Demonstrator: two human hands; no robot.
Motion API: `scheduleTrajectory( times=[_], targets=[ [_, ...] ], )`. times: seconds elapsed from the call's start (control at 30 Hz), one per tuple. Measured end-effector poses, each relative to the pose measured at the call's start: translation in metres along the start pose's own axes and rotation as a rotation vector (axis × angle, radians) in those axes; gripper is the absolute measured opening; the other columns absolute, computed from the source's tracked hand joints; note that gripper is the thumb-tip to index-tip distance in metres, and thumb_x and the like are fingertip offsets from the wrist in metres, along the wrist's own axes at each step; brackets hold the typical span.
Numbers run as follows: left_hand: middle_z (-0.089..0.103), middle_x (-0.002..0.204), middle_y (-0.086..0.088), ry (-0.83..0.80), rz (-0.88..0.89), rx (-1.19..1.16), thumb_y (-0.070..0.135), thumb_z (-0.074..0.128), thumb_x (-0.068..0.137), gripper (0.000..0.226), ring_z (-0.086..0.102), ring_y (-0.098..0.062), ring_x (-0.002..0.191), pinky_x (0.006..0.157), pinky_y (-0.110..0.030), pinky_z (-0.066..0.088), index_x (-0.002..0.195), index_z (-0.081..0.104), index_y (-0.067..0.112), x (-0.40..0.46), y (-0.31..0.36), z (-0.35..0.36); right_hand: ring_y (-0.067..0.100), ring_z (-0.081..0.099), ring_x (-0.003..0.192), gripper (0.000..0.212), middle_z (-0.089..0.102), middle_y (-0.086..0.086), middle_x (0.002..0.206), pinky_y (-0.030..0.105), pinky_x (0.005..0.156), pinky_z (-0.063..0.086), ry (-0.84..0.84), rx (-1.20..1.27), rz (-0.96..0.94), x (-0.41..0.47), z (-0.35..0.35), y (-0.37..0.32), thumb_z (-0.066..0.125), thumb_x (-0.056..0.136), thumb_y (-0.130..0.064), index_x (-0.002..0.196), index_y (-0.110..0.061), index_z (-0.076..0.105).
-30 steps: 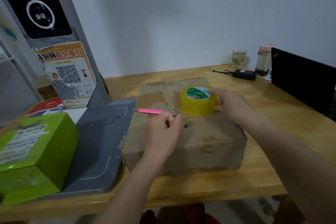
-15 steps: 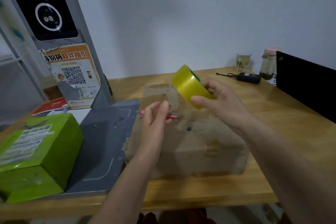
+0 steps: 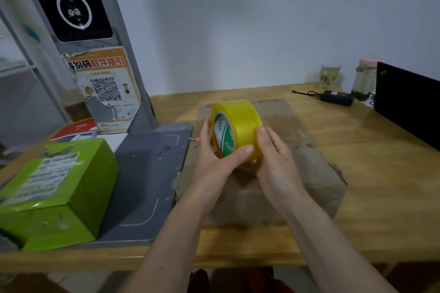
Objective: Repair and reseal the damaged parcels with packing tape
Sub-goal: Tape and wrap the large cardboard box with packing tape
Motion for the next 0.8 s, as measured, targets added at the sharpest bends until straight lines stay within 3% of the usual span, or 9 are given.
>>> scheduleTrajectory(
  times=[0.17,0.27,0.37,0.43,0.53,0.63,0.8],
  targets=[
    [0.048,0.138,0.014,-0.026,-0.008,0.148,0.022,0.094,0.054,0.125,0.055,-0.006,0.121,0.097,-0.035,0.053,0.151,0.019,0.046,-0.004,0.001,-0.002,0.029,0.065,0.107,0.041,0.067,0.016,0.116,0.054,0.100,0.045,0.037,0.152,0.058,0.002,-0.005,0.000,0.049,0.090,-0.036,0.119,-0.009,0.060],
    [0.049,0.127,0.023,-0.026,-0.008,0.175,0.003,0.088,0.063,0.117,0.056,0.001,0.114,0.087,-0.021,0.055,0.153,0.020,0.036,-0.004,0.003,0.002,0.028,0.063,0.111,0.051,0.066,0.016,0.120,0.051,0.098,0.047,0.045,0.240,0.077,0.004,-0.008,-0.002,0.050,0.088,-0.037,0.127,-0.004,0.055],
    [0.052,0.127,0.016,-0.031,-0.024,0.153,-0.001,0.087,0.061,0.120,0.061,-0.006,0.112,0.088,-0.028,0.057,0.153,0.020,0.034,-0.002,0.001,0.002,0.027,0.067,0.102,0.047,0.070,0.015,0.111,0.044,0.090,0.054,0.034,0.240,0.066,0.002,-0.010,-0.001,0.057,0.080,-0.035,0.116,-0.005,0.063],
    [0.055,0.129,0.004,-0.043,-0.032,0.117,0.004,0.091,0.057,0.122,0.064,-0.011,0.109,0.086,-0.033,0.058,0.152,0.023,0.038,-0.001,0.000,0.001,0.024,0.069,0.094,0.033,0.073,0.010,0.101,0.039,0.085,0.056,-0.022,0.123,0.019,0.001,-0.007,0.001,0.065,0.074,-0.036,0.099,-0.017,0.074],
    [0.066,0.122,0.000,-0.060,-0.026,0.083,0.023,0.094,0.049,0.117,0.066,-0.016,0.108,0.090,-0.038,0.056,0.148,0.035,0.039,0.002,-0.003,-0.004,0.024,0.068,0.098,0.018,0.073,0.007,0.103,0.033,0.084,0.054,-0.132,-0.090,-0.050,-0.003,-0.004,0.004,0.068,0.085,-0.032,0.102,-0.026,0.072],
    [0.070,0.115,-0.003,-0.127,-0.045,0.045,0.026,0.092,0.051,0.108,0.064,-0.023,0.112,0.093,-0.040,0.053,0.146,0.041,0.028,0.005,-0.005,-0.007,0.023,0.067,0.104,0.023,0.071,0.008,0.107,0.030,0.087,0.052,-0.212,-0.114,-0.057,-0.006,-0.003,0.004,0.058,0.090,-0.027,0.111,-0.021,0.066],
    [0.065,0.101,-0.007,-0.211,-0.084,-0.152,0.024,0.083,0.062,0.083,0.063,-0.021,0.093,0.072,-0.029,0.052,0.136,0.048,0.007,0.001,0.002,-0.004,0.018,0.065,0.100,0.028,0.070,0.003,0.107,0.030,0.085,0.051,-0.271,-0.225,-0.055,-0.006,0.000,0.005,0.055,0.089,-0.036,0.109,-0.021,0.066]
  ],
)
Point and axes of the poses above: each hand's wrist, its own x-axis towards the middle knuckle, its own z-axis out of the palm, y = z × x, the point moved 4 cm from there along x, towards the middle knuckle
